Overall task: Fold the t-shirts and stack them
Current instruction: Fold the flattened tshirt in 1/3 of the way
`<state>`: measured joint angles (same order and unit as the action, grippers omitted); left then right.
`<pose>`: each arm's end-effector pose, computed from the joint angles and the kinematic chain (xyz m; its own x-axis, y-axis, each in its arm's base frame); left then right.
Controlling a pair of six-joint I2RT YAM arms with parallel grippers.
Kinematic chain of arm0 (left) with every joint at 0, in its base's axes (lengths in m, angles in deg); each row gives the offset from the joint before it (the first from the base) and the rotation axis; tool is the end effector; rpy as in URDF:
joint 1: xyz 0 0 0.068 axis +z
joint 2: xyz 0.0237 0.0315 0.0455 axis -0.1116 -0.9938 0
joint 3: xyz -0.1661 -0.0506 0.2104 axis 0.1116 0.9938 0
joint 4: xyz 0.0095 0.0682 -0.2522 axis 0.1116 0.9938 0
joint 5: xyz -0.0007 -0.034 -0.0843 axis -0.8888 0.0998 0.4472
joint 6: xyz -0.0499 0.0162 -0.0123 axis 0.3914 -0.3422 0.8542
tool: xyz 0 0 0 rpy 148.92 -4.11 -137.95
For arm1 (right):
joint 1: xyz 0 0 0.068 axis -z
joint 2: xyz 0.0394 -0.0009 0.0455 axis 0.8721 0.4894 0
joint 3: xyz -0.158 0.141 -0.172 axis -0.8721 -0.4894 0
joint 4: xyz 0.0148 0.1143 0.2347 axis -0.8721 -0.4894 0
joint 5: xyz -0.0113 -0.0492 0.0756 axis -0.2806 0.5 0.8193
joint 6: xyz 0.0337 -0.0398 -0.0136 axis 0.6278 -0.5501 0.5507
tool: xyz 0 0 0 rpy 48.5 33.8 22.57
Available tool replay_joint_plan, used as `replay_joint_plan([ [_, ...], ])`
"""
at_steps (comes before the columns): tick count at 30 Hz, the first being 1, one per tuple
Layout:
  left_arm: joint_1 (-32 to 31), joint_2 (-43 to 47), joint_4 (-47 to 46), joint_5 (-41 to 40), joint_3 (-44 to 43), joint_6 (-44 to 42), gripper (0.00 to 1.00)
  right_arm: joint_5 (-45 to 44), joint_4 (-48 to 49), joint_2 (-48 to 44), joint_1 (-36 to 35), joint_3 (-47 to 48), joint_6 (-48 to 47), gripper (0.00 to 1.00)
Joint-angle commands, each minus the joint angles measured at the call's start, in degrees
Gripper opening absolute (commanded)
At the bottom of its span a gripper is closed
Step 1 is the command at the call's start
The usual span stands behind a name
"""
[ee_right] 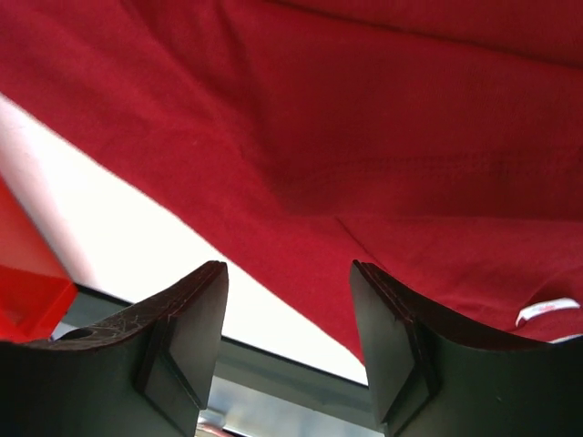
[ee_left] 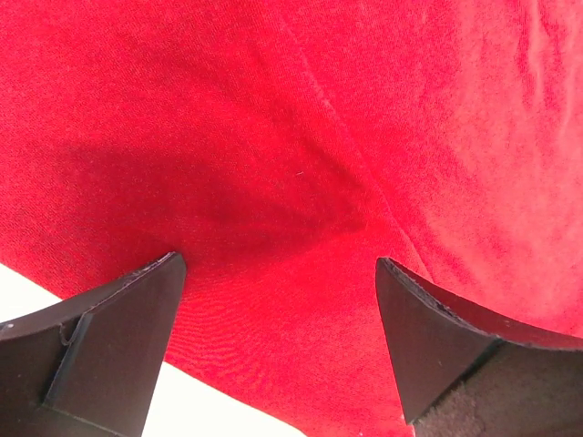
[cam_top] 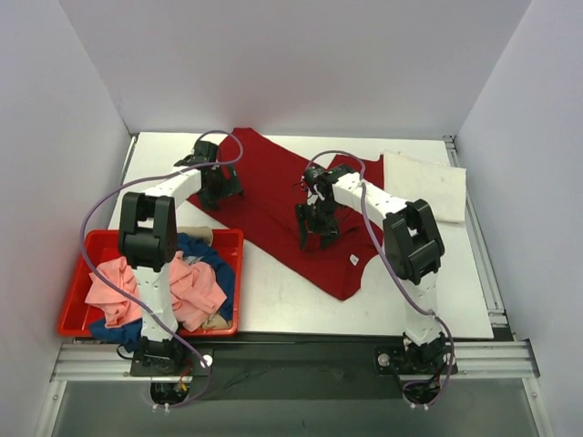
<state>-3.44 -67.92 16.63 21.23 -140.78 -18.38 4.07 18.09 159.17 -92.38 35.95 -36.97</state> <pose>0.4438 -0.0795 0.1726 -0.8292 -0.4080 -0.3820 -0.2952 0.9001 -0.3205 0.3591 0.2361 0.1933 -0.9653 -0.1781 -0.1911 -0.2454 0.8691 0.4296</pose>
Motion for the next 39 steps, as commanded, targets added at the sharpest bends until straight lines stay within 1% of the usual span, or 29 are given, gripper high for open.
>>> replay_joint_plan([
  [1,0.2,1.3,-0.8,1.1,1.6,1.0,0.97,-2.9,-1.2,2.0,-0.4,2.1,-1.2,0.56],
  [5,0.3,1.5,-0.8,1.0,1.9,1.0,0.97,-4.1,-1.0,4.1,-0.4,3.5,-1.7,0.54],
  [11,0.8,2.2,-0.8,0.8,2.9,0.7,0.97,-5.8,-0.9,6.2,-0.3,5.5,-2.0,0.48],
  [17,1.5,3.3,-1.2,0.8,4.7,0.7,0.98,-7.6,-1.0,5.9,0.0,5.9,-1.9,0.33],
  [18,1.6,3.3,-1.3,0.8,5.0,0.7,0.97,-7.7,-1.0,5.8,0.0,6.1,-1.9,0.27],
  [21,1.7,3.8,-1.5,0.8,6.0,0.6,0.97,-8.5,-1.0,5.3,0.1,7.0,-1.8,0.19],
  [26,2.2,4.0,-1.4,0.8,7.0,0.3,0.97,-9.8,-1.1,4.8,0.7,9.5,-1.6,0.14],
  [31,2.4,4.3,-1.2,0.8,7.7,-0.1,0.97,-10.0,-1.7,6.5,2.7,14.3,-1.3,0.15],
  [32,2.4,4.3,-1.2,0.8,7.8,-0.2,0.97,-9.9,-1.8,6.9,2.9,15.1,-1.1,0.18],
  [37,2.4,4.9,-1.1,0.7,8.9,-0.3,0.97,-9.4,-1.6,10.1,5.3,20.3,1.3,0.24],
  [39,2.4,4.9,-1.1,0.8,9.2,-0.5,0.97,-8.3,-1.6,11.4,6.0,24.4,1.9,0.3],
])
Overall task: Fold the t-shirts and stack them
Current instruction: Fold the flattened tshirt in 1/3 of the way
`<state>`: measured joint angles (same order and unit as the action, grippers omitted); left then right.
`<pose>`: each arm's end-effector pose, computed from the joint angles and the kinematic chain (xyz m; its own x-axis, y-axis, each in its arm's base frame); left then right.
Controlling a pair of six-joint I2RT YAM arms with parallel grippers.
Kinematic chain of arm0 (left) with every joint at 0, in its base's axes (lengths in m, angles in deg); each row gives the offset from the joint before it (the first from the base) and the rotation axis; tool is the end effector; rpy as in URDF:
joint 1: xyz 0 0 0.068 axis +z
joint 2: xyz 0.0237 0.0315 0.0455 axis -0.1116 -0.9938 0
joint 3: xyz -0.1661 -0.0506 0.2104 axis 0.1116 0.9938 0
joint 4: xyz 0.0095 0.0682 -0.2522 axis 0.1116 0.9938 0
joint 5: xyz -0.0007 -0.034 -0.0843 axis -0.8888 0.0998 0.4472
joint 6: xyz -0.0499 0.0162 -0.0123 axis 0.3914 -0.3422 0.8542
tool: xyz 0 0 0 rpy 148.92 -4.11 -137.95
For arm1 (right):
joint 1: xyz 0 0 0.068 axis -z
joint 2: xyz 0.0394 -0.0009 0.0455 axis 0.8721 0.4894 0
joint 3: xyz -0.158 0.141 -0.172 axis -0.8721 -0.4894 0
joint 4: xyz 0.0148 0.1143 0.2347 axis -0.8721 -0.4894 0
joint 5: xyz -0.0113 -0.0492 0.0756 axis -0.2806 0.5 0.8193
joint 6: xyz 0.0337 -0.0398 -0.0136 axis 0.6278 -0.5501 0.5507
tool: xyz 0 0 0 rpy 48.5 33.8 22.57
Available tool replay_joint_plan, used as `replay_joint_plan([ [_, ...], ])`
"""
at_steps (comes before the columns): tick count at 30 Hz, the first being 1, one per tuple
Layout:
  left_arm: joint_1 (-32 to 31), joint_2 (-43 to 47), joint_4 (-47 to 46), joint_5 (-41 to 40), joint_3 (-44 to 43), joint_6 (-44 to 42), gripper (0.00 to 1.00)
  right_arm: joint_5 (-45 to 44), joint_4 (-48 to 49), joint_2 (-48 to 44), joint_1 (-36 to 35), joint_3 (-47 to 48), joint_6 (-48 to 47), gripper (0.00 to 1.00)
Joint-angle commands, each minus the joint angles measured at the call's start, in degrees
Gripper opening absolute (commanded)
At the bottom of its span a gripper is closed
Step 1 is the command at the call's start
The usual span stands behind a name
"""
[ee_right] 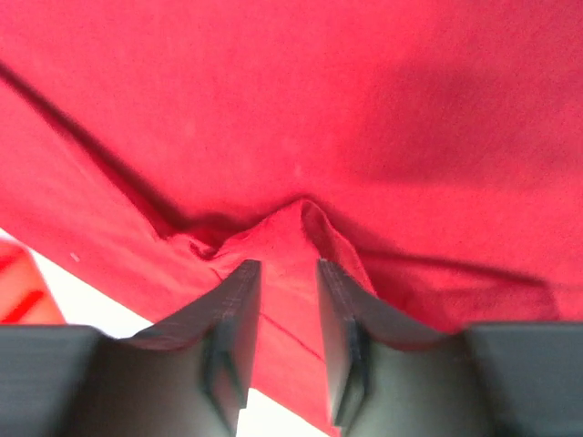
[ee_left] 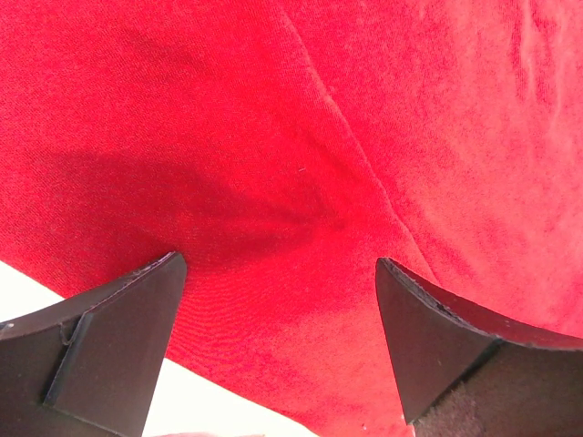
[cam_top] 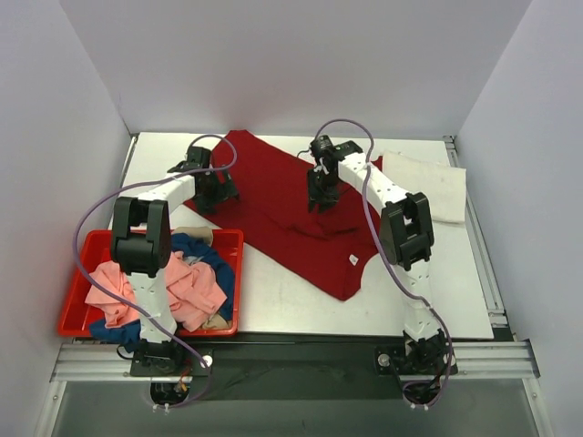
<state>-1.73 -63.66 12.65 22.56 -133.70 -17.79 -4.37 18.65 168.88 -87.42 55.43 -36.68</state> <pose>0.4268 -0.0643 0.1714 -0.8119 -0.4409 -0.3826 -0.3142 0.8825 -0.3500 0.4346 0.2270 0.2183 -0.9171 -0.0414 -0.3966 -0.1951 0.9140 0.3558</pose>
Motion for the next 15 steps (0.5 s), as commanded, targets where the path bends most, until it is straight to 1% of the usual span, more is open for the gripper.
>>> replay_joint_plan([
  [1,0.7,0.7,3.0,-0.6,2.2,-1.1,0.97,0.5,-2.1,2.0,1.4,6.4,2.3,0.34],
  [2,0.7,0.6,3.0,-0.5,2.2,-1.1,0.97,0.8,-2.0,2.4,2.0,9.4,2.7,0.42],
  [5,0.7,0.7,3.0,-0.6,2.3,-1.3,0.97,2.2,-2.0,3.5,3.2,13.0,4.3,0.51],
  [8,0.7,0.8,3.2,-0.5,2.6,-1.5,0.97,3.7,-2.0,2.1,3.7,12.6,4.4,0.53],
  [11,0.7,0.8,3.0,-0.5,2.8,-1.5,0.97,5.3,-1.6,-1.2,3.3,5.7,2.9,0.54],
  [12,0.7,0.7,2.9,-0.5,2.9,-1.5,0.97,5.7,-1.4,-2.7,2.6,1.9,2.7,0.54],
  [15,0.6,0.3,2.6,-0.2,3.2,-1.2,0.97,6.6,0.4,-4.6,0.8,-3.6,2.0,0.53],
])
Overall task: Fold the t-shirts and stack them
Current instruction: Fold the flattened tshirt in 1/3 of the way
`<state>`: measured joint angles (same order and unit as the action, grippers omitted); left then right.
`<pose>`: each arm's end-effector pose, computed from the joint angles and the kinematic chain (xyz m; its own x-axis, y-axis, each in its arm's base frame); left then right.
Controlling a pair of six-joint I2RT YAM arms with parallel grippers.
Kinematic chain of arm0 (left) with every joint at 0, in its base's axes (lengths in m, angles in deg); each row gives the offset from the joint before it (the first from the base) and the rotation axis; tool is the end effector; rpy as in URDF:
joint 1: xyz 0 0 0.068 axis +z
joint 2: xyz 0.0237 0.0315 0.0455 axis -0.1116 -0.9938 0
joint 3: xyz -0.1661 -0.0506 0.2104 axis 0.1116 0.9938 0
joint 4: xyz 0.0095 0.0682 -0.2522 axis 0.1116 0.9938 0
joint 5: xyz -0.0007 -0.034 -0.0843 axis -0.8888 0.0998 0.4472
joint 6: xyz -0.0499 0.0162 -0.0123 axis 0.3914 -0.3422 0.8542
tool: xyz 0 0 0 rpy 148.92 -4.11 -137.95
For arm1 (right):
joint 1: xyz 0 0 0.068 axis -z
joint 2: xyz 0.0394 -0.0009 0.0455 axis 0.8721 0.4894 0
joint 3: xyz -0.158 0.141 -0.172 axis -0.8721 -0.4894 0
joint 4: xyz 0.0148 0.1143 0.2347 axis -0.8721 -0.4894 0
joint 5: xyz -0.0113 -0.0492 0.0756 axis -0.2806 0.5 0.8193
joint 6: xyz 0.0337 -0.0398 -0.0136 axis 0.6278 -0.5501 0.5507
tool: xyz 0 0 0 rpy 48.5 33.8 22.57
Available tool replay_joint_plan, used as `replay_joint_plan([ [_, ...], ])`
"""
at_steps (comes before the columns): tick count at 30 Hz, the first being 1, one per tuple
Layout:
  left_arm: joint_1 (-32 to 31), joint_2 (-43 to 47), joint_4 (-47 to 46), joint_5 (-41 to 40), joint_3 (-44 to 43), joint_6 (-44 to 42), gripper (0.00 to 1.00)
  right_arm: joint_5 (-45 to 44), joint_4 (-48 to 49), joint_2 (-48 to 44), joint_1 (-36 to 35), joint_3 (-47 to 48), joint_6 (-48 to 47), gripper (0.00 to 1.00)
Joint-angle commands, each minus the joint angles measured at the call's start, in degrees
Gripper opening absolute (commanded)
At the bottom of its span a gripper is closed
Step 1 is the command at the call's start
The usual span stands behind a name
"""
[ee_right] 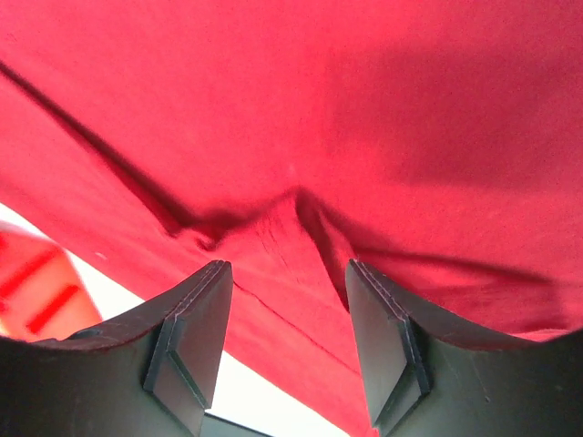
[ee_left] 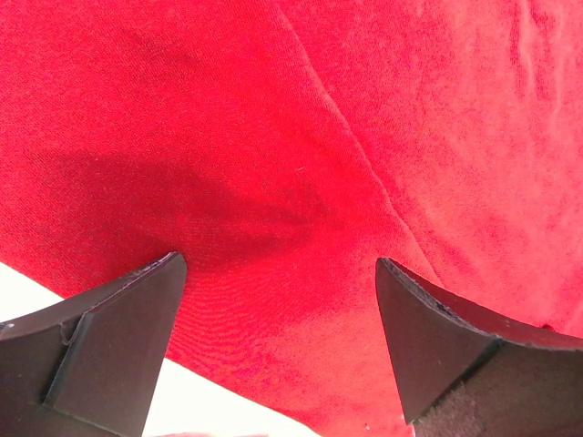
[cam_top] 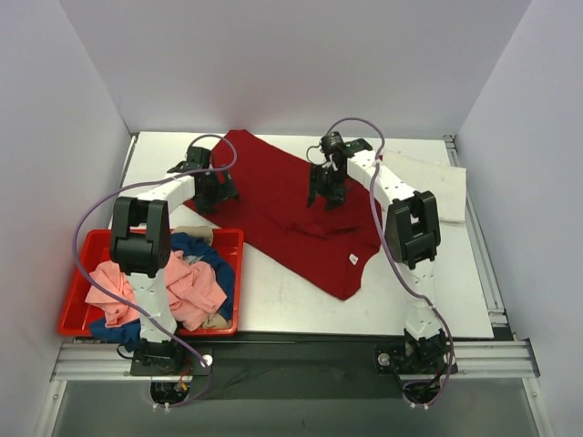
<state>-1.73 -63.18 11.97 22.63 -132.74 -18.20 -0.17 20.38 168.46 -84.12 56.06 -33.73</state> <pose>0.4245 -0.0640 0.1706 -0.8132 -0.4346 -0.3872 -0.3067 0.8853 -0.3497 0.4484 0.2050 0.2274 -0.9186 0.0531 -0.3916 -0.1375 0.8860 0.4428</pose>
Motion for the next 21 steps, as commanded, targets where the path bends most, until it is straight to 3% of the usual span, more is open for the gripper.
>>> replay_joint_plan([
  [1,0.6,-0.3,3.2,-0.3,2.3,-0.8,0.97,2.4,-0.8,-4.1,-2.8,-6.4,-1.0,0.53],
  [21,0.7,0.7,3.8,-0.6,3.1,-1.1,0.97,0.4,3.0,3.5,-2.4,-4.1,-3.2,0.5],
])
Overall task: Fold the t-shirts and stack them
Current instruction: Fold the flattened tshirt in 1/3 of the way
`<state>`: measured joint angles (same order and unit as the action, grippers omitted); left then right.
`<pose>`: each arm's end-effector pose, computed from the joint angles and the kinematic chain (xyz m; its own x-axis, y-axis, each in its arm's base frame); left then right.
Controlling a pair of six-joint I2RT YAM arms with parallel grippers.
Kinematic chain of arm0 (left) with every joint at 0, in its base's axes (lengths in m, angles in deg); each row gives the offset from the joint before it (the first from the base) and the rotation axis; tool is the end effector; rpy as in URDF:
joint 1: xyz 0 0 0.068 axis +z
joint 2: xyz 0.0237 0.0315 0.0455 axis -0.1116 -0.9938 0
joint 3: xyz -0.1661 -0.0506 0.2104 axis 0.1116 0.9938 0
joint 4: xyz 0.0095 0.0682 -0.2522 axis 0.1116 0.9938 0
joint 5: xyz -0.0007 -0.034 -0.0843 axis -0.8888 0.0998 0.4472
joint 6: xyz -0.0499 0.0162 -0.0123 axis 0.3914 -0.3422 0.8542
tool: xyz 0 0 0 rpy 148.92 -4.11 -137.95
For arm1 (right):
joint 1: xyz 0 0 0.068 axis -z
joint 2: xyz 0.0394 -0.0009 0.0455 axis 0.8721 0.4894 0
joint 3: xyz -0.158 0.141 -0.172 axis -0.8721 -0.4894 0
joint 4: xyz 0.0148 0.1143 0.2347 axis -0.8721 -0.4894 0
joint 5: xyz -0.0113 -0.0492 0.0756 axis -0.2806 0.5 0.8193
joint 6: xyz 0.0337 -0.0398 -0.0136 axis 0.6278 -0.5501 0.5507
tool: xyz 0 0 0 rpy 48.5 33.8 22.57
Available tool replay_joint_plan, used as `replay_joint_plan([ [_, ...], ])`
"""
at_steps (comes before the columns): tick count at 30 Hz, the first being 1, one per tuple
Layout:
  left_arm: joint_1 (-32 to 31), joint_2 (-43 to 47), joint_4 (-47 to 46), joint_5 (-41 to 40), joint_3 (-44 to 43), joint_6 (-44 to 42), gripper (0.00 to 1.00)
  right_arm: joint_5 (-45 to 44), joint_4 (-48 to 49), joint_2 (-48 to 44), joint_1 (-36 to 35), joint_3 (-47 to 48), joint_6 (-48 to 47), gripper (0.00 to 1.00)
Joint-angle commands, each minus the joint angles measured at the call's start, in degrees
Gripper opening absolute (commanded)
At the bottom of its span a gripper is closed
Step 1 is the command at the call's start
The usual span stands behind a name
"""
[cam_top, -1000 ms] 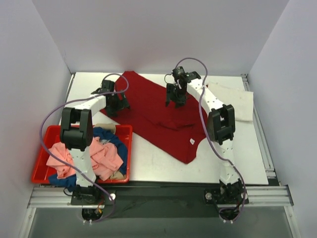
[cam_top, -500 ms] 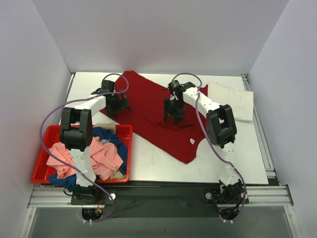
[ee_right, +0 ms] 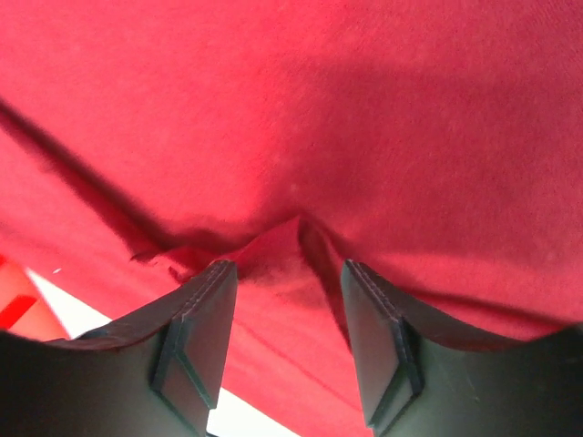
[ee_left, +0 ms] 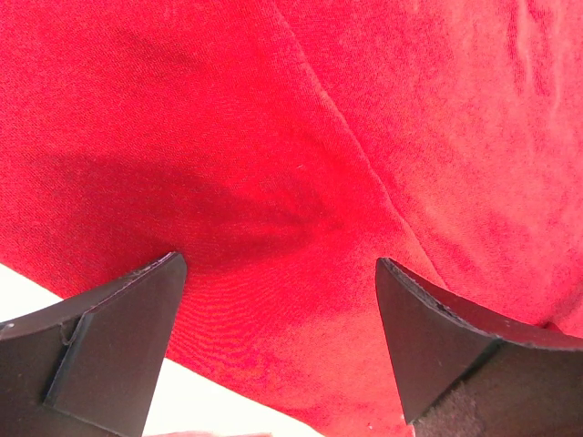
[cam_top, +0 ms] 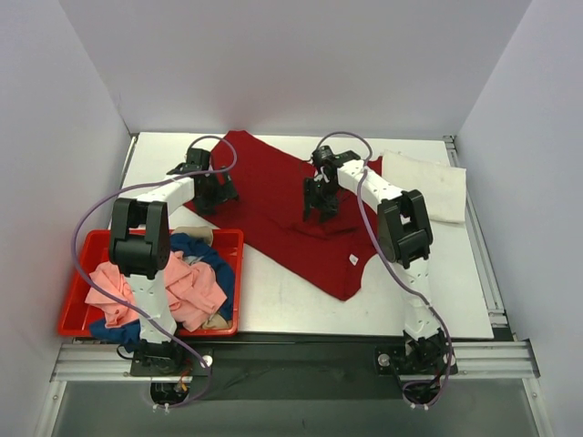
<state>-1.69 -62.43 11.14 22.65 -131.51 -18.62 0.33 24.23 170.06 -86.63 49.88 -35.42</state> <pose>0.4213 -0.0632 0.1704 -0.8128 -0.4290 -0.3941 -0.2991 0.8879 -0.3497 0.4358 0.2232 0.1849 -0.9387 -0.0260 -0.3438 -0.1795 0.8882 0.4229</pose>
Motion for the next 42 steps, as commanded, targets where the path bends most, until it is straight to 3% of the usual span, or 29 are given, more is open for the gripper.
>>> replay_joint_plan([
  [1,0.6,0.0,4.6,-0.6,1.9,-0.8,0.97,0.1,-0.8,2.2,0.0,2.6,-1.6,0.48],
  [9,0.6,-0.1,4.9,-0.8,2.3,-1.1,0.97,1.3,0.1,2.3,0.1,2.1,-1.8,0.38],
  [15,0.6,-0.2,4.6,-0.8,2.6,-0.9,0.97,1.6,0.4,1.2,-0.1,1.6,-1.5,0.22],
  [19,0.6,-0.3,4.6,-0.8,2.6,-1.0,0.97,1.1,0.6,0.9,0.0,3.3,-1.6,0.05],
  [22,0.6,-0.5,4.8,-0.8,2.6,-1.0,0.97,1.3,0.6,1.8,0.0,5.2,-1.3,0.01],
  [36,0.7,-0.5,5.1,-0.8,2.7,-1.2,0.97,1.4,1.3,7.3,-0.1,14.2,-0.9,0.05],
  [39,0.6,-0.4,5.3,-0.8,2.6,-1.4,0.97,1.2,1.3,8.4,0.1,15.4,-0.3,0.12],
  [42,0.6,-0.2,5.4,-0.8,2.4,-1.5,0.97,0.4,1.9,8.4,0.4,16.3,0.9,0.26],
])
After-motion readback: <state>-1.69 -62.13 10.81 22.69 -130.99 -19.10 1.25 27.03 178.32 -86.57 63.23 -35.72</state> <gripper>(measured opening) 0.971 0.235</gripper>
